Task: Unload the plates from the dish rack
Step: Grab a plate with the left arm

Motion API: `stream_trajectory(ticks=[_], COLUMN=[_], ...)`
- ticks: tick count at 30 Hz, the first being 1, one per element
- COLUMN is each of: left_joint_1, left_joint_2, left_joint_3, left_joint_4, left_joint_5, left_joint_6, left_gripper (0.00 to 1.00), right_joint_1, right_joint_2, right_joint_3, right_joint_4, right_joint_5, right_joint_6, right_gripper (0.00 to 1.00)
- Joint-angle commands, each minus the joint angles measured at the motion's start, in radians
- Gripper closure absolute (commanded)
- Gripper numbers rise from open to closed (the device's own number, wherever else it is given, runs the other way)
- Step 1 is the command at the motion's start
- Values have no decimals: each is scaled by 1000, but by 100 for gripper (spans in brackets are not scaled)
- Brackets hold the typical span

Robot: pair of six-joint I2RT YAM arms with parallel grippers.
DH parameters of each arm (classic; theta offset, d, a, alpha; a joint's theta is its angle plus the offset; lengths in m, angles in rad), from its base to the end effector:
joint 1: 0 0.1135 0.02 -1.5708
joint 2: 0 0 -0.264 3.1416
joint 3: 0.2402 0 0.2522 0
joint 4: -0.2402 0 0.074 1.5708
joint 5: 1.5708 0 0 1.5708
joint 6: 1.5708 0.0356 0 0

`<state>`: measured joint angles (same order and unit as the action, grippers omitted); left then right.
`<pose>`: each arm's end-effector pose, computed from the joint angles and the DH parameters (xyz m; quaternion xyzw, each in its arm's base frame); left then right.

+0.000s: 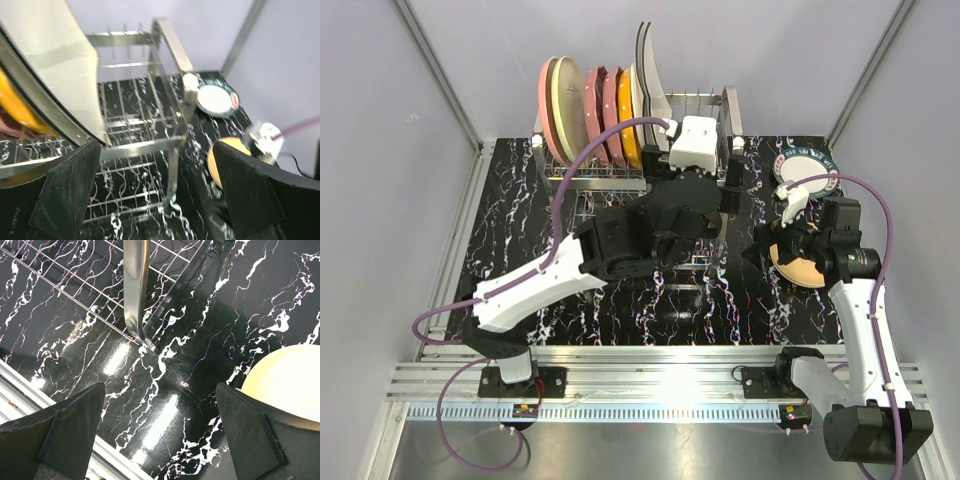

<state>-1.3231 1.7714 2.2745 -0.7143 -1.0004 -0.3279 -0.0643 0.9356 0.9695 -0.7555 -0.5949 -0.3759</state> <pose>0.1147 -0.3314 0.5233 0.0608 0.7436 -0.1524 0.6482 0.1847 0.0081 0.3259 -0.2545 0.8419 0.1746 0.4427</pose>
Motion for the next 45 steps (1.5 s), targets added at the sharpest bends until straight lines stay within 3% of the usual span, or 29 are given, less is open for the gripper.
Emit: stream_trajectory(ticks=[1, 17, 40, 45], left_joint_1=[18, 127, 145, 145], left_joint_2=[-6, 22, 56, 57], left_joint_3=[-21, -29, -58, -92], left_joint_4=[128, 122, 151, 228], left_joint_5=[-147, -106, -240, -268], left_joint_6=[30, -92, -88, -47], left_gripper=[1, 8, 15, 15], right_joint_1=[-2, -2, -2, -2], right_joint_2=[-18, -26, -34, -32], right_joint_3=[1, 2, 0, 1], right_joint_4=[25, 27, 27, 25], right_joint_5=[-20, -20, -23, -26], right_joint_6=[11, 14, 14, 14], right_gripper=[0, 0, 0, 0])
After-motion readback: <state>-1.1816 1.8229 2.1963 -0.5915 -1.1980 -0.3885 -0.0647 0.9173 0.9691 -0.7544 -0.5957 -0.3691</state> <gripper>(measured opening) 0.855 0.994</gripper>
